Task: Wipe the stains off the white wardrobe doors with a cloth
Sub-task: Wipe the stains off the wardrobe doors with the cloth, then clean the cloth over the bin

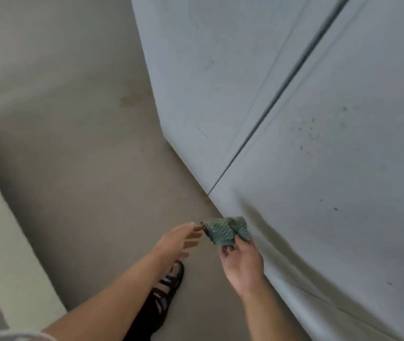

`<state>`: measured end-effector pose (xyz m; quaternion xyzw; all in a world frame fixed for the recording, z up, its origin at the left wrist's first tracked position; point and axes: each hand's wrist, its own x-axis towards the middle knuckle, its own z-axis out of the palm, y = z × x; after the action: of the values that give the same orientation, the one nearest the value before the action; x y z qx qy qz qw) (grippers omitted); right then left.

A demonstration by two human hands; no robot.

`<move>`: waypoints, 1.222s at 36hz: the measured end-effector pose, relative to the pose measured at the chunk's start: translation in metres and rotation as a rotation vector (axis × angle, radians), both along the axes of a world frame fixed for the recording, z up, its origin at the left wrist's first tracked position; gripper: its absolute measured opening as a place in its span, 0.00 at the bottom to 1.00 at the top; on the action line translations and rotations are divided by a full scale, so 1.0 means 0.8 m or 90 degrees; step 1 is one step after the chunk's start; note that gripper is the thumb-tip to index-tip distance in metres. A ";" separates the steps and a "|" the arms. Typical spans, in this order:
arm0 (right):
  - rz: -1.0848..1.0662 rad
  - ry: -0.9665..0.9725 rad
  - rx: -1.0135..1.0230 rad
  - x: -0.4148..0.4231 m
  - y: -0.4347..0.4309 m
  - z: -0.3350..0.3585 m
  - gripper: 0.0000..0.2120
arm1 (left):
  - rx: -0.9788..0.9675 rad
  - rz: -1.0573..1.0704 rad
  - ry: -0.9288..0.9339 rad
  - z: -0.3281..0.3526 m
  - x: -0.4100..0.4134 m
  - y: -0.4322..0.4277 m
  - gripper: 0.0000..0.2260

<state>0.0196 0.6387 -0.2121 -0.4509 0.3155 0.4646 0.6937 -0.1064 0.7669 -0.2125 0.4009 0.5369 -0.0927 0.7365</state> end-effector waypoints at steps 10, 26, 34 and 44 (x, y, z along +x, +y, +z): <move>0.327 -0.091 0.109 -0.036 0.231 0.345 0.13 | 0.055 0.121 -0.150 0.332 -0.068 0.181 0.17; 0.391 -0.152 0.232 -0.040 0.578 0.539 0.19 | 0.432 0.304 -0.253 0.532 -0.103 0.506 0.33; 0.392 -0.044 0.297 -0.032 0.758 0.510 0.08 | 0.559 0.265 -0.127 0.538 -0.098 0.665 0.23; 0.447 -0.142 0.296 0.004 0.973 0.538 0.12 | 0.543 0.176 -0.152 0.554 -0.079 0.878 0.20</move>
<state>0.0229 1.4167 0.2182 -0.4098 -0.0470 0.6795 0.6067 -0.1695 1.4690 0.2309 0.6004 0.4872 0.2825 0.5678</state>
